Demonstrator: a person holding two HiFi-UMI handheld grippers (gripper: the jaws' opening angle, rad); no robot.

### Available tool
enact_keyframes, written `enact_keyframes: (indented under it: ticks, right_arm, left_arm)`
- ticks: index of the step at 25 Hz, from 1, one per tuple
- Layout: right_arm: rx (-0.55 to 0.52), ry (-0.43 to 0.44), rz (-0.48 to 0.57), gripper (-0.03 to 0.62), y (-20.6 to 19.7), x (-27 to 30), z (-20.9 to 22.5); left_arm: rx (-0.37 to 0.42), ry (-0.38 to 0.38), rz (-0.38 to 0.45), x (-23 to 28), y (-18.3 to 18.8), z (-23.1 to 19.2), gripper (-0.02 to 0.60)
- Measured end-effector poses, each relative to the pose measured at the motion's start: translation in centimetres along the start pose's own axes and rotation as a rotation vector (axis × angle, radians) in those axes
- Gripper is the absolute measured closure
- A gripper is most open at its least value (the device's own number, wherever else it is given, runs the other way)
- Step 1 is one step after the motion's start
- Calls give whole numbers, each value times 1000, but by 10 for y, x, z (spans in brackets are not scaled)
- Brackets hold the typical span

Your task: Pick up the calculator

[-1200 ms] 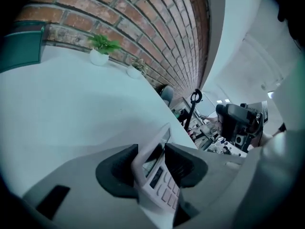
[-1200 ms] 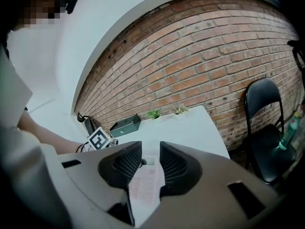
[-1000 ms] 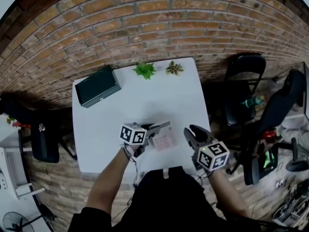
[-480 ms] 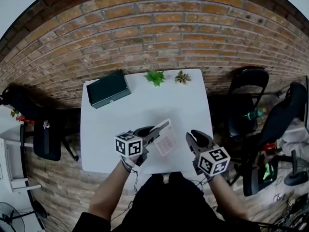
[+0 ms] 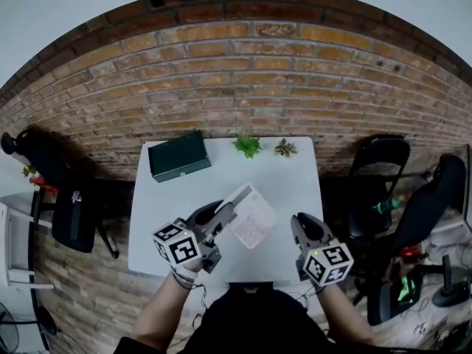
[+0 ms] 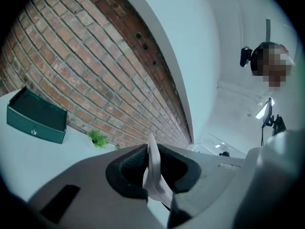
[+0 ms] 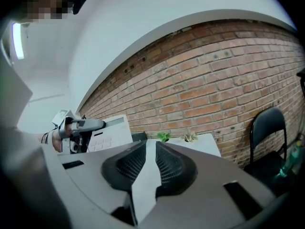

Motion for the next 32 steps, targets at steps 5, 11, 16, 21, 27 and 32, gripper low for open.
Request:
enact_keyframes:
  ticks: [5,11,16,21,27,32]
  right_arm:
    - [-55,15,60,533,31,0,-7]
    - [-147,67,140,534,68,4,-19]
    - [-216,79,196,539,94,7,-26]
    - [-295,63,251,571,117,4,-25]
    - [-341,64,303,588,136,1,-23]
    - [-331,70,314,589,139,1,-21]
  left_arm:
    - [79,-9,91,-6,43,26,529]
    - [26,-8,227,-24,82,45,529]
    - [19,22,315,-43,108,50,529]
    - [38,32,360,-52,124,52,529]
    - [49,34,379,-51,131,54,529]
    - [43,34,377,-50,128,51,529]
Point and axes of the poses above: the fingertips, and each gripper's own axes: x forward along the fingers, z to its right, y out of its top, the point moved 2 cm from there along -x, backward along the fingers, and after that the axes turned 14 degrees about z, right-handed, at the moved point
